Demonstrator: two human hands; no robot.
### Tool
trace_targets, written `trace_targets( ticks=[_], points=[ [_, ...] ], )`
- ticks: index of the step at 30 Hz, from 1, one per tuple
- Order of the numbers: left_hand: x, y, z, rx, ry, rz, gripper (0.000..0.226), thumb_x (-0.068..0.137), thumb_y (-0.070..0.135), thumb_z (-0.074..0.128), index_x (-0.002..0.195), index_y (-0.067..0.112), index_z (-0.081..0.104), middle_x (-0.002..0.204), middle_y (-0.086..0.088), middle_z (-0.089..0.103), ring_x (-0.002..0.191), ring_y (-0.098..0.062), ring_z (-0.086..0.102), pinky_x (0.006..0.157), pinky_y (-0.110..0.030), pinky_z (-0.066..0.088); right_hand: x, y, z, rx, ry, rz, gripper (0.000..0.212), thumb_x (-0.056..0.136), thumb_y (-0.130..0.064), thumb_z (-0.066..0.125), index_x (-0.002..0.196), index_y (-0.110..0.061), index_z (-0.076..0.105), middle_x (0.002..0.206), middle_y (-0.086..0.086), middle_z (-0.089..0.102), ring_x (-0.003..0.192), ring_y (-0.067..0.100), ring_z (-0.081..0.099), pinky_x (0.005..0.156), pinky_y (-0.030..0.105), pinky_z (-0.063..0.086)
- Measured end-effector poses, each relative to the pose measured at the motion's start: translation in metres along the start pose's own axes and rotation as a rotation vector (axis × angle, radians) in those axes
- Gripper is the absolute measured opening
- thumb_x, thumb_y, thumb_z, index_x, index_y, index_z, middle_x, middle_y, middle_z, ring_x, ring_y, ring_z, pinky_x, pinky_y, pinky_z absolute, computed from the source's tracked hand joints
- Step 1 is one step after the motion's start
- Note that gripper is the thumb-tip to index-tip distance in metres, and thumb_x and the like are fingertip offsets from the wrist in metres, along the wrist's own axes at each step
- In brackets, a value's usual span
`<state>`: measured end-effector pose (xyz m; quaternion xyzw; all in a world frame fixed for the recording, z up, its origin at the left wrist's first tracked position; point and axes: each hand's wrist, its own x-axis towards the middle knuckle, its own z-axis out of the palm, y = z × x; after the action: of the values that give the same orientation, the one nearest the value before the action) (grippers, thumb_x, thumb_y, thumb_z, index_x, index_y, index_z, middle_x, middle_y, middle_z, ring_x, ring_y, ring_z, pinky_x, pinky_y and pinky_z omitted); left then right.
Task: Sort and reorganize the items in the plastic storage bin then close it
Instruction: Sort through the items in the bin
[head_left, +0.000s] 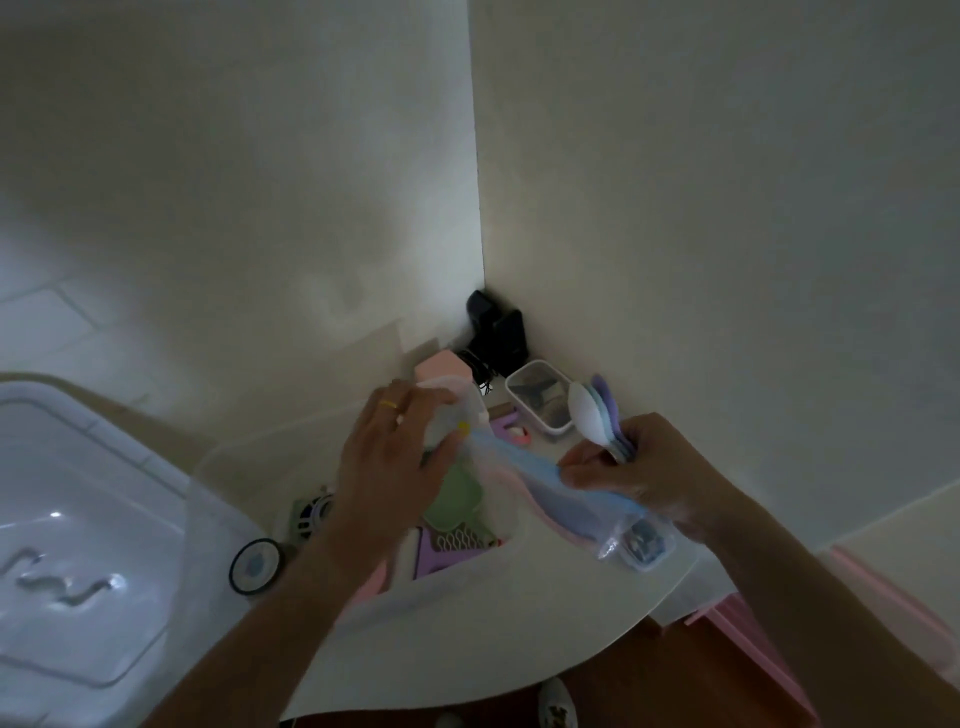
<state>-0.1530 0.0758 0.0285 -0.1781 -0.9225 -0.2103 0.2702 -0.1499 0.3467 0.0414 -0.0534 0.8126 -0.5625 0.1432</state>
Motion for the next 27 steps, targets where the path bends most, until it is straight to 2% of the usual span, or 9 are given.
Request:
trace_targets(
  ticks=[3, 5, 7, 12, 14, 18, 20, 22, 27],
  points=[
    [-0.005, 0.051, 0.013, -0.412, -0.188, -0.668, 0.039, 0.078, 0.062, 0.073, 0.079, 0.024, 0.064, 0.066, 0.006, 0.068, 0.061, -0.005, 0.064, 0.062, -0.024, 0.053, -0.001, 0.0, 0.022, 0.178, 0.105, 0.097, 0.024, 0.072, -0.019, 0.085, 0.081, 0.0, 0.073, 0.065, 0.009, 0.068, 0.057, 0.013, 0.062, 0.055, 0.025, 0.051],
    [-0.008, 0.063, 0.033, -0.716, -0.346, -0.892, 0.043, 0.078, 0.061, 0.074, 0.078, 0.018, 0.07, 0.068, 0.001, 0.074, 0.064, -0.014, 0.072, 0.068, -0.038, 0.062, 0.0, 0.005, 0.035, 0.256, 0.157, 0.177, 0.023, 0.071, -0.019, 0.086, 0.077, -0.001, 0.073, 0.058, 0.004, 0.063, 0.05, 0.013, 0.057, 0.051, 0.025, 0.047],
    [-0.007, 0.061, 0.043, -0.876, -0.337, -0.988, 0.037, 0.08, 0.047, 0.079, 0.084, 0.011, 0.072, 0.073, -0.004, 0.077, 0.071, -0.023, 0.076, 0.074, -0.047, 0.063, 0.001, 0.009, 0.041, 0.302, 0.179, 0.22, 0.016, 0.072, -0.019, 0.085, 0.071, -0.007, 0.074, 0.059, 0.003, 0.063, 0.053, 0.015, 0.057, 0.056, 0.03, 0.048],
    [-0.011, 0.057, 0.045, -1.031, -0.341, -0.994, 0.016, 0.087, 0.015, 0.076, 0.087, -0.001, 0.074, 0.076, -0.015, 0.076, 0.071, -0.027, 0.074, 0.071, -0.033, 0.062, 0.002, 0.012, 0.049, 0.292, 0.268, 0.275, 0.021, 0.077, -0.012, 0.08, 0.062, -0.018, 0.066, 0.046, -0.004, 0.063, 0.043, 0.004, 0.06, 0.043, 0.016, 0.048],
    [-0.012, 0.054, 0.044, -1.051, -0.334, -1.009, 0.016, 0.084, 0.011, 0.078, 0.089, -0.004, 0.074, 0.075, -0.016, 0.076, 0.065, -0.022, 0.073, 0.066, -0.027, 0.06, 0.001, 0.015, 0.05, 0.307, 0.293, 0.291, 0.018, 0.079, -0.011, 0.079, 0.064, -0.015, 0.068, 0.051, -0.004, 0.065, 0.052, 0.007, 0.064, 0.048, 0.02, 0.051],
    [-0.008, 0.048, 0.046, -1.064, -0.325, -1.125, 0.006, 0.082, 0.0, 0.077, 0.081, -0.002, 0.072, 0.071, -0.018, 0.073, 0.062, -0.022, 0.07, 0.071, -0.034, 0.063, 0.002, 0.02, 0.047, 0.304, 0.412, 0.268, 0.012, 0.081, -0.009, 0.075, 0.071, -0.003, 0.071, 0.051, -0.004, 0.061, 0.053, 0.005, 0.058, 0.052, 0.019, 0.047],
    [-0.004, 0.046, 0.046, -1.013, -0.32, -1.169, 0.009, 0.083, -0.003, 0.072, 0.075, 0.0, 0.072, 0.067, -0.016, 0.071, 0.059, -0.021, 0.068, 0.068, -0.032, 0.061, 0.003, 0.025, 0.047, 0.144, 0.501, 0.254, 0.018, 0.08, -0.018, 0.077, 0.074, -0.003, 0.07, 0.058, 0.01, 0.06, 0.054, 0.013, 0.054, 0.053, 0.029, 0.045],
    [-0.002, 0.041, 0.046, -0.884, -0.314, -1.159, 0.013, 0.084, 0.0, 0.067, 0.071, 0.0, 0.071, 0.061, -0.014, 0.07, 0.056, -0.02, 0.066, 0.066, -0.034, 0.059, 0.005, 0.03, 0.044, -0.117, 0.554, 0.226, 0.023, 0.082, -0.026, 0.075, 0.075, -0.006, 0.067, 0.054, 0.005, 0.053, 0.047, 0.012, 0.047, 0.048, 0.032, 0.041],
    [-0.005, 0.035, 0.048, -0.49, -0.443, -0.855, 0.023, 0.083, 0.019, 0.062, 0.062, 0.01, 0.067, 0.054, 0.004, 0.068, 0.054, -0.016, 0.067, 0.064, -0.034, 0.058, -0.003, 0.012, 0.034, -0.391, 0.273, 0.205, 0.033, 0.091, -0.038, 0.063, 0.113, -0.019, 0.049, 0.095, -0.006, 0.057, 0.083, 0.016, 0.057, 0.07, 0.031, 0.043]
  ],
)
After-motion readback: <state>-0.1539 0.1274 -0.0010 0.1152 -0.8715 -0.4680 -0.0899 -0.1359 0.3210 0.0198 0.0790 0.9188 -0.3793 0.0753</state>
